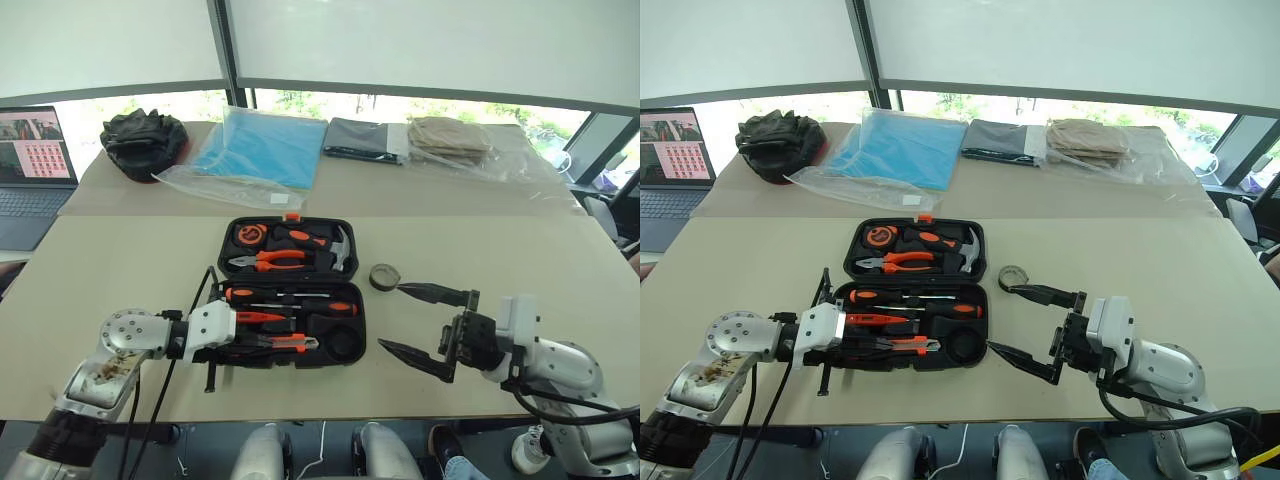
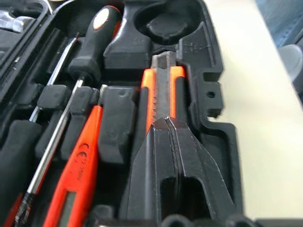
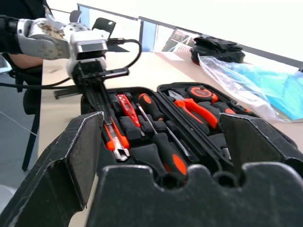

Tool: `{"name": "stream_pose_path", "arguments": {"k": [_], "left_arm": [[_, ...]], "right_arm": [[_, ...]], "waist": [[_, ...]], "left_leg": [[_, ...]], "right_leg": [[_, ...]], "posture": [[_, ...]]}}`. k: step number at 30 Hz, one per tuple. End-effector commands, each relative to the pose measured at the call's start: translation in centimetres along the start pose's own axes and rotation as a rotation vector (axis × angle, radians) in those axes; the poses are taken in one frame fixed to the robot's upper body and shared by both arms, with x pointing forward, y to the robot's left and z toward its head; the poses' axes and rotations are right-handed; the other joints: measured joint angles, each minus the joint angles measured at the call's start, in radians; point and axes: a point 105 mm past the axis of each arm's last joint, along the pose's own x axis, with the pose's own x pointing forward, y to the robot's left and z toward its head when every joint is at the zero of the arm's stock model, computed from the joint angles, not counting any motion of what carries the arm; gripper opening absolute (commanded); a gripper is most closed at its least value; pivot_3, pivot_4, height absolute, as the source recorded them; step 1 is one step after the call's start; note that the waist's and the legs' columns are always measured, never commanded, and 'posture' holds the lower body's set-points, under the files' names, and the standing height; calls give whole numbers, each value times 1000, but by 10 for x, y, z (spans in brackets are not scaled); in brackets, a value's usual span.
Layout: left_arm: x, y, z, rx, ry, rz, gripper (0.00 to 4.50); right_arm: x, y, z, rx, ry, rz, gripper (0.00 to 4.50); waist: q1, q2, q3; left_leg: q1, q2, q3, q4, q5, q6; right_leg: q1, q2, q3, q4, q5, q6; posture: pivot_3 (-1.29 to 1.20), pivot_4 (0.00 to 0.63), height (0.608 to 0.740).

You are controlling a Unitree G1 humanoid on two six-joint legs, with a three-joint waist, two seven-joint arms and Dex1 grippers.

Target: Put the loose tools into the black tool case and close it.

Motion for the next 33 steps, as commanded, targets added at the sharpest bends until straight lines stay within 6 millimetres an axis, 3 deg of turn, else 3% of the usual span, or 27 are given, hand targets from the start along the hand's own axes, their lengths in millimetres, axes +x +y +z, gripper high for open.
{"name": "stream_pose_path", "arguments": {"k": [1, 9, 12, 15, 18, 21, 26, 28, 33], "left_arm": [[7, -13, -13, -55, 61, -70, 11], [11, -28, -30, -112, 117, -100, 11], [12, -19, -26, -131, 49, 5, 11], [0, 2, -8, -187, -100, 147, 11], [-27, 20, 9, -163, -226, 270, 696], [-61, 29, 11, -109, -232, 360, 1839], [-122, 28, 8, -132, -243, 467, 3741], [-134, 23, 8, -190, -284, 479, 4485], [-132, 9, 3, -320, -302, 434, 4485]], "right_arm": [[0, -2, 5, -18, -18, -10, 4500], [2, -1, -2, -8, -4, -12, 4500], [0, -2, -4, -10, 1, -17, 4500], [-5, -9, -4, -18, 10, -50, 4500], [-18, -16, -6, -18, 41, -88, 4500], [-37, -18, -13, -25, 104, -118, 4500], [-71, -22, -27, -45, 205, -212, 4500], [-78, -23, -33, -56, 237, -236, 4500], [-68, -29, -37, -44, 272, -183, 4500]], "waist": [[-2, 0, 0], [-3, 1, -1], [-3, 4, -2], [0, 4, -3], [-3, 0, 0], [-3, 0, 0], [-7, 0, 0], [-8, -1, 0], [-7, -1, 0]], "left_leg": [[0, 0, 0, 0, 0, 0], [1, 0, 0, 0, 0, 0], [2, 0, 0, -1, 0, 1], [2, 0, 0, 0, 0, 1], [0, 1, 0, 0, 0, 1], [-1, 1, -1, 0, 0, 0], [-1, 1, 0, -1, -1, 1], [-2, 1, 0, -1, -2, 1], [0, 1, 0, 0, -2, 1]], "right_leg": [[0, 0, 0, 0, 0, 0], [1, 0, 0, 0, 0, 0], [1, 0, 0, 0, 0, 0], [1, 0, 0, 0, 0, 0], [0, 0, 0, 1, 0, 1], [-1, 0, -1, 1, 0, 0], [-2, 0, -1, -1, -1, 0], [-2, 0, -1, -1, -1, 0], [-1, -1, -1, -1, -3, 4]], "posture": [[0, 150, 740], [0, 150, 740], [0, 150, 740], [0, 150, 740], [0, 150, 740], [0, 150, 740], [0, 150, 740], [0, 150, 740], [0, 150, 740]]}}
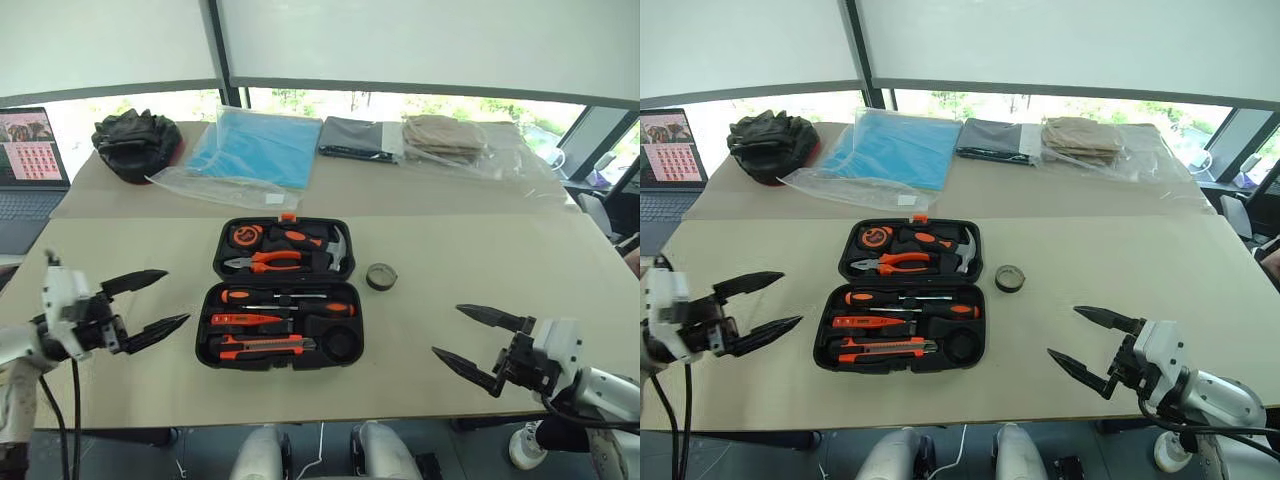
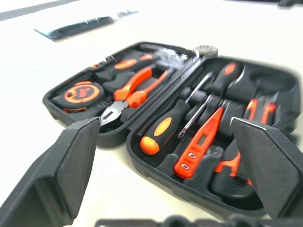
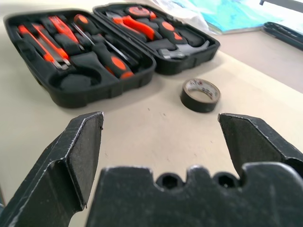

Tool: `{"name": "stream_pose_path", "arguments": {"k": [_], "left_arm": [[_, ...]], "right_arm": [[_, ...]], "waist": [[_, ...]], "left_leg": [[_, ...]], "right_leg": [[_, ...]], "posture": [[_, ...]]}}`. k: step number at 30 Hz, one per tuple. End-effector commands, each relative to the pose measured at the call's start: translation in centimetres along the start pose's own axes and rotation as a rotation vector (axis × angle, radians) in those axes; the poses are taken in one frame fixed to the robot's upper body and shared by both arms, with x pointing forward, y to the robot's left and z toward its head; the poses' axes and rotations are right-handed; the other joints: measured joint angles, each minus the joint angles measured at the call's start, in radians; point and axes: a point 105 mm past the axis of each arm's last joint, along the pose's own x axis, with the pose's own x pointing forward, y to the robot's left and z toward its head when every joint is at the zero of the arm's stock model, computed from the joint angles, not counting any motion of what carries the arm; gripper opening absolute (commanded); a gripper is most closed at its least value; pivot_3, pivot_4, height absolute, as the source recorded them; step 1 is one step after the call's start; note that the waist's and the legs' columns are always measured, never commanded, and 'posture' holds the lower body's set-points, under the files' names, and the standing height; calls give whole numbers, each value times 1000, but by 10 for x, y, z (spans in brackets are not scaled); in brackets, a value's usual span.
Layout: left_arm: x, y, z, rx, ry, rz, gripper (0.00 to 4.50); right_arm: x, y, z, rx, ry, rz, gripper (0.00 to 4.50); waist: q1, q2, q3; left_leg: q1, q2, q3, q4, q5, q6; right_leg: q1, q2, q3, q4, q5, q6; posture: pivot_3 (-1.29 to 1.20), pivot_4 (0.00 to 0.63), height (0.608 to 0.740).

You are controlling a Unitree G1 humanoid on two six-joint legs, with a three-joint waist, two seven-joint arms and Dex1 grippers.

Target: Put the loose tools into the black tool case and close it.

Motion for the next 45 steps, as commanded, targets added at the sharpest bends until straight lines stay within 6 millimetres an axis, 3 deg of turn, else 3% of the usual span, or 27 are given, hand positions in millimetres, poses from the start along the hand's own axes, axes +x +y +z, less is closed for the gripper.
{"name": "stream_pose_path", "arguments": {"k": [1, 6, 10, 16, 21, 29, 30, 33, 36, 39, 42, 45], "left_arm": [[1, -10, 3, -37, 6, -56, 4485], [11, -15, 4, -1, 8, -115, 4485], [28, -21, 8, 47, -26, -172, 4485], [42, -33, 12, 71, -60, -217, 4485], [46, -40, 10, 68, -61, -233, 4500], [46, -43, 11, 90, -57, -254, 4500], [47, -43, 11, 96, -54, -262, 4500], [46, -45, 8, 100, -43, -276, 4500], [43, -45, 3, 97, -23, -282, 4500], [41, -46, -3, 95, -3, -296, 4500], [41, -49, -7, 95, 11, -312, 4500], [40, -50, -10, 93, 19, -321, 4500]], "right_arm": [[19, -6, 15, -65, 17, 95, 4500], [64, -19, 30, -138, 125, 278, 4500], [93, -38, 19, -168, 331, 378, 4500], [125, -57, 11, -235, 436, 419, 4500], [134, -60, -3, -253, 499, 466, 3126], [133, -59, 6, -290, 476, 523, 390], [131, -56, 12, -301, 442, 552, 21], [127, -46, 34, -335, 350, 627, 21], [117, -5, 67, -260, 204, 843, 21], [115, 28, 85, -181, 142, 947, 21], [120, 56, 85, -112, 163, 1013, 21], [126, 68, 69, -87, 245, 1015, 21]], "waist": [[-1, 0, 0], [-7, -1, 1], [-9, -1, 2], [-3, -2, 2], [-5, -2, 2], [-11, -2, 2], [-11, -2, 2], [-12, -2, 2], [-12, -2, 2], [-17, -2, 2], [-18, -2, 2], [-19, -2, 2]], "left_leg": [[0, 0, 0, 0, 0, 0], [1, 0, 0, 0, 1, -1], [0, 0, 0, 0, 2, -1], [-6, -2, 0, 0, -1, 0], [-19, -2, 0, 2, -1, 0], [-18, -2, 0, 3, -1, -1], [-17, -2, 0, 3, -1, -1], [-16, -2, 0, 3, 0, -1], [-16, -2, 0, 3, -1, -1], [-16, 0, -1, 3, -1, -1], [-16, 0, -1, 3, -1, -1], [-14, 0, -1, 3, -1, -1]], "right_leg": [[0, 0, 0, 0, -1, 1], [-1, 1, 1, 1, -1, -8], [-3, 1, 1, 1, 2, -13], [-6, 1, -1, 0, 4, -6], [-17, 2, -2, 0, 5, -5], [-16, 1, -2, 2, 5, -5], [-16, 2, -2, 2, 5, -5], [-15, 2, -2, 3, 6, -5], [-16, 2, -2, 3, 6, -5], [-16, 2, -2, 3, 6, -5], [-15, 1, -2, 4, 6, -5], [-14, 1, -2, 4, 6, -6]], "posture": [[0, 150, 740], [0, 150, 740], [0, 150, 740], [0, 150, 740], [0, 150, 740], [0, 150, 740], [0, 150, 740], [0, 150, 740], [0, 150, 740], [0, 150, 740], [0, 150, 740], [0, 150, 740]]}}
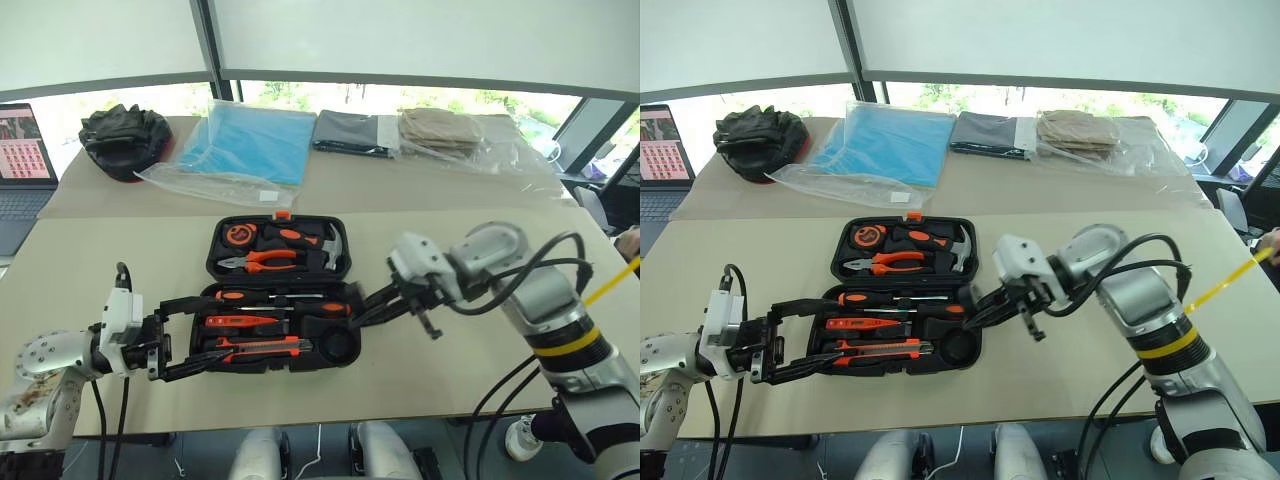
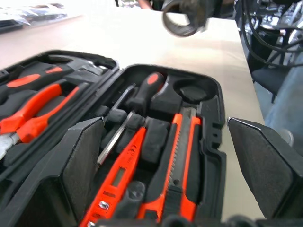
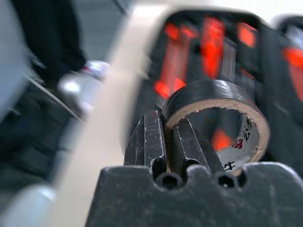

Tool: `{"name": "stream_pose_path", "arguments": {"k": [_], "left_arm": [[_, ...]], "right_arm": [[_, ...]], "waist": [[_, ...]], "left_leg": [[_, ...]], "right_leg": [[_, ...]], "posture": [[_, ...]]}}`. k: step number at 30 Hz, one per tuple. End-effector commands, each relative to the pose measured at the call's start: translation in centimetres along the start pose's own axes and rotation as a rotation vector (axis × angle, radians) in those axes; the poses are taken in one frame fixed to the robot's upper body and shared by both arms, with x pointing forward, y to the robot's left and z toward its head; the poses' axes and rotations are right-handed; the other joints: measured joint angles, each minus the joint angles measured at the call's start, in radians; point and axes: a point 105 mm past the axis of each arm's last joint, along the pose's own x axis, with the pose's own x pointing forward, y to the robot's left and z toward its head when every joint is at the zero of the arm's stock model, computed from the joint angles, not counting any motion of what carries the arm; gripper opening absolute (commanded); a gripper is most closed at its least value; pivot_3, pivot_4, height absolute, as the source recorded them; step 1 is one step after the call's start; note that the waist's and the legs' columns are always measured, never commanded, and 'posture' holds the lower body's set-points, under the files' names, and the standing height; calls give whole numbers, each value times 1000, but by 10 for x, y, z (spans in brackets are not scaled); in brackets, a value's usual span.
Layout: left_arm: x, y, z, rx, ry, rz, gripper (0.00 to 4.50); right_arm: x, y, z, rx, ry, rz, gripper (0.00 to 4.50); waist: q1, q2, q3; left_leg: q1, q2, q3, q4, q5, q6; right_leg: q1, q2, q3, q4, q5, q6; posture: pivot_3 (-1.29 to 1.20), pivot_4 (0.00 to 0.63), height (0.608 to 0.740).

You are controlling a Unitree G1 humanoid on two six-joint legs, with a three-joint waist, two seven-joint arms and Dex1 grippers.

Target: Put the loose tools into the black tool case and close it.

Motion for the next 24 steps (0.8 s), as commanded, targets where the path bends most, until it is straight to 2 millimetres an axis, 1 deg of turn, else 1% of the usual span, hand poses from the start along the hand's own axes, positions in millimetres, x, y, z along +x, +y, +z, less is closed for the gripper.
{"name": "stream_pose_path", "arguments": {"k": [1, 3, 6, 10, 13, 16, 18, 20, 22, 24], "left_arm": [[-1, -4, 1, 23, 9, -24, 4500], [-1, -5, 1, 22, 13, -27, 4500], [-2, -7, 0, 19, 17, -29, 4500], [-3, -8, 0, 19, 22, -28, 4500], [-4, -8, 0, 21, 25, -24, 4500], [-3, -7, 0, 24, 24, -21, 4500], [-2, -7, 1, 26, 21, -16, 4500], [-2, -7, 1, 28, 20, -12, 4500], [-2, -7, 1, 28, 19, -9, 4500], [-2, -7, 1, 28, 19, -3, 4500]], "right_arm": [[15, 3, -13, 76, 67, 12, 21], [19, 4, -21, 117, 100, 8, 21], [20, 2, -39, 125, 205, -13, 21], [19, -3, -43, 139, 239, -44, 21], [18, -1, -51, 159, 300, -39, 21], [22, -6, -59, 180, 349, -75, 21], [25, -9, -55, 217, 330, -92, 21], [25, -9, -50, 213, 324, -79, 825], [25, -6, -48, 207, 325, -56, 1227], [23, -5, -41, 194, 312, -35, 1947]], "waist": [[2, 0, 0], [4, 0, 0], [4, 0, 0], [2, 0, 0], [4, 0, 0], [7, 0, 0], [8, -2, -1], [8, -3, -2], [8, -2, -1], [9, -2, -1]], "left_leg": [[0, 0, 0, 0, 0, 0], [0, 0, 0, 1, 0, 0], [-1, -1, 0, 2, 0, 0], [0, -1, 0, 2, 0, 0], [0, -1, 0, 2, 0, 0], [0, -1, 0, 2, 0, 0], [0, -1, 0, 2, 0, 0], [1, -1, 0, 2, 0, 0], [1, -1, 0, 2, 0, 0], [1, -1, 0, 2, 0, 0]], "right_leg": [[0, 0, 0, 0, 0, 0], [0, 0, 0, 0, 0, 0], [0, 0, 0, 0, 0, 0], [0, 0, 0, 0, 0, 0], [0, 0, 0, 0, 0, 0], [0, 0, 0, 0, 0, 0], [0, 0, 0, 0, 0, 1], [1, 0, 0, 0, 1, 0], [1, 0, 0, 0, 1, 0], [1, 0, 0, 0, 1, 0]], "posture": [[0, 150, 740], [0, 150, 740], [0, 150, 740], [0, 150, 740], [0, 150, 740], [0, 150, 740], [0, 150, 740], [0, 150, 740], [0, 150, 740], [0, 150, 740]]}}
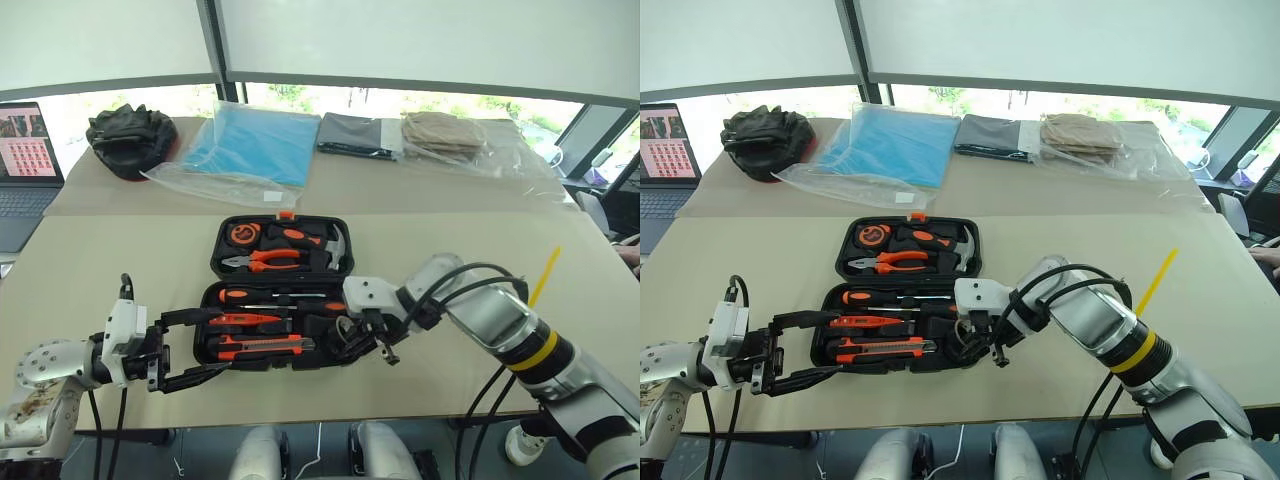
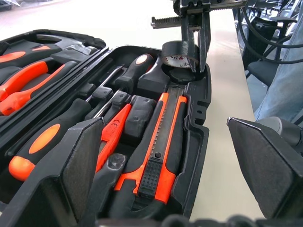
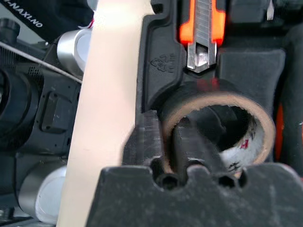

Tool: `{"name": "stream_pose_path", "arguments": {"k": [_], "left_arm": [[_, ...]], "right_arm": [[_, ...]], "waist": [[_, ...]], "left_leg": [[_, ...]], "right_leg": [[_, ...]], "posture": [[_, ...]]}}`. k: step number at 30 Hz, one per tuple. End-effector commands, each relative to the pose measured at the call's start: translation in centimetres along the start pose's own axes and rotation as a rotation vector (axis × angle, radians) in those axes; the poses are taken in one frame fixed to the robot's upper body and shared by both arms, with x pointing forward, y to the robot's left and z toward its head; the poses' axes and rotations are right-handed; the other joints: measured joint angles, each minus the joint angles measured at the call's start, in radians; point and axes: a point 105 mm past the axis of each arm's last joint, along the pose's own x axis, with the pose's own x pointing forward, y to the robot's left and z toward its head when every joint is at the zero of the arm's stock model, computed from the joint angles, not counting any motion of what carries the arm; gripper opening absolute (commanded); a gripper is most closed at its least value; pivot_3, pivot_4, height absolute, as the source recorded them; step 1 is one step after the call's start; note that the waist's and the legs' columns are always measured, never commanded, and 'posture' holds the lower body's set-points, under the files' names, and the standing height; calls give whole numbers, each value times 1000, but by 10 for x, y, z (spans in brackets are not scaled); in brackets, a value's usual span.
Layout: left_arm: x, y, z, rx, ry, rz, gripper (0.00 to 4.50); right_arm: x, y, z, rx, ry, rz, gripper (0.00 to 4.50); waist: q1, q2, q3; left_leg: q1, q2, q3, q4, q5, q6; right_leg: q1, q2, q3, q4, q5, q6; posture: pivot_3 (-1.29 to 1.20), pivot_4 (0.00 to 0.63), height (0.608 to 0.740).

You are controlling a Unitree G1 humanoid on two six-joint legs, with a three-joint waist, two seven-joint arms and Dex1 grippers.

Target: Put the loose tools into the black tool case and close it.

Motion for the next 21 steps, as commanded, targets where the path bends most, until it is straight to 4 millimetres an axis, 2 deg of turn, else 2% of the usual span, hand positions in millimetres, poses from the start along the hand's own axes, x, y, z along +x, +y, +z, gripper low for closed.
{"name": "stream_pose_path", "arguments": {"k": [1, 3, 5, 7, 8, 12, 15, 18, 19, 21], "left_arm": [[-1, 0, 7, 43, -4, 12, 4500], [-1, 0, 6, 41, -4, 23, 4500], [-2, 0, 5, 37, -5, 34, 4500], [-3, 3, 5, 29, -16, 64, 4500], [-5, 7, 6, 17, -31, 100, 4500], [-19, 29, 7, -34, -63, 291, 4500], [-32, 45, 2, -86, -62, 429, 4500], [-44, 72, -8, -110, -2, 649, 3702], [-45, 79, -10, -116, 5, 705, 3298], [-38, 86, -14, -129, 28, 744, 2589]], "right_arm": [[-9, 8, 6, -17, 6, 65, 2289], [-17, 13, 10, -17, -12, 111, 2907], [-24, 18, 12, -20, -33, 149, 3737], [-32, 22, 15, -27, -79, 183, 4345], [-37, 24, 17, -36, -110, 182, 4473], [-57, 14, 14, -18, -203, 64, 4473], [-71, 2, 5, 30, -273, -62, 4473], [-80, -31, -25, 21, -242, -347, 3711], [-82, -42, -33, 38, -240, -435, 3347], [-83, -59, -34, 26, -272, -549, 2644]], "waist": [[0, 0, 0], [0, 0, 0], [-1, 0, 0], [-1, 0, 0], [-1, 0, 0], [0, 0, 0], [2, 0, 0], [3, 0, 0], [4, -1, 0], [4, -1, 0]], "left_leg": [[0, 0, 0, 0, 0, 0], [-1, 0, 0, 0, 0, 0], [-2, 0, 0, 0, -1, 1], [-3, 0, 0, 0, -1, 1], [-2, 0, 0, 0, -1, 1], [-2, 1, -1, 0, 0, 1], [-1, 1, -1, 0, 0, 1], [0, 0, -1, 0, 0, 1], [0, 0, -1, 0, 0, 1], [0, -1, 0, 0, 0, 0]], "right_leg": [[0, 0, 0, 0, 0, 0], [-1, 0, 0, -1, 0, 0], [-1, 0, 0, -1, 0, 0], [-2, 0, 0, -1, 0, 0], [-2, 0, 0, -1, 0, 0], [-1, 0, 0, -1, 0, 0], [0, 0, 0, -1, 0, 0], [0, 0, 0, 0, 0, 1], [1, 0, 0, -1, 0, 1], [1, 0, 0, -1, 1, 1]], "posture": [[0, 150, 740], [0, 150, 740], [0, 150, 740], [0, 150, 740], [0, 150, 740], [0, 150, 740], [0, 150, 740], [0, 150, 740], [0, 150, 740], [0, 150, 740]]}}
